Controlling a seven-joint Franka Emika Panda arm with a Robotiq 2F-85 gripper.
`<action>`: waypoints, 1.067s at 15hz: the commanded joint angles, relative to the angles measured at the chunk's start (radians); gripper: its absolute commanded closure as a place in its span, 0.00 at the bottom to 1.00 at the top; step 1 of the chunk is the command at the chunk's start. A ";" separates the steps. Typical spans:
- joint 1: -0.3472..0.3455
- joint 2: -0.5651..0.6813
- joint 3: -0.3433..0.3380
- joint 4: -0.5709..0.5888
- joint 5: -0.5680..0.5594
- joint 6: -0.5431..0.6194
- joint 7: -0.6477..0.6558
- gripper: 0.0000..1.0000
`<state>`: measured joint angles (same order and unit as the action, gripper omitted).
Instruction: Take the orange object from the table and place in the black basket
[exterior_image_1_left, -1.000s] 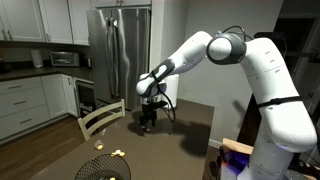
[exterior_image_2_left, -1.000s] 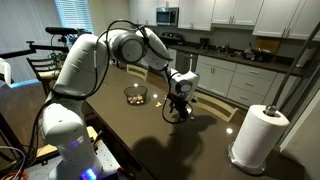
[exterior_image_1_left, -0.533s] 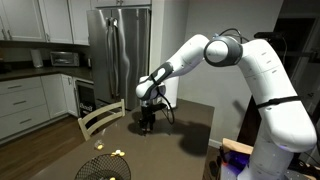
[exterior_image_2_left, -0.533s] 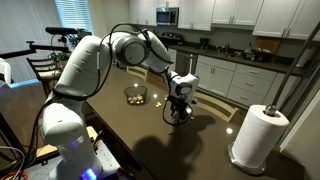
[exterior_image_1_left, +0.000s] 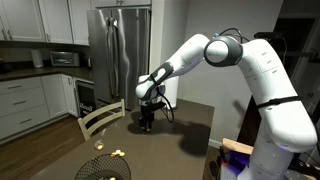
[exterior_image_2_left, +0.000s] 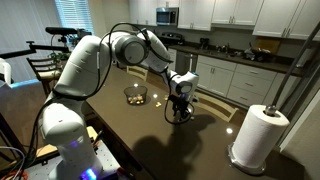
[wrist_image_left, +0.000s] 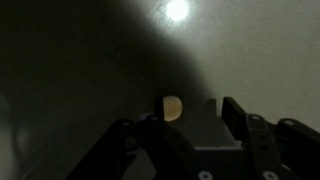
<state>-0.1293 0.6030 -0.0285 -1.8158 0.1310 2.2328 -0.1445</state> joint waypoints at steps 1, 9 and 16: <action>0.018 0.005 -0.015 -0.002 -0.036 0.025 0.046 0.08; 0.005 0.007 -0.008 0.002 -0.031 0.042 0.024 0.00; 0.015 0.008 -0.028 0.008 -0.072 0.071 0.043 0.00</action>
<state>-0.1251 0.6092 -0.0440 -1.8155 0.0917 2.2903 -0.1291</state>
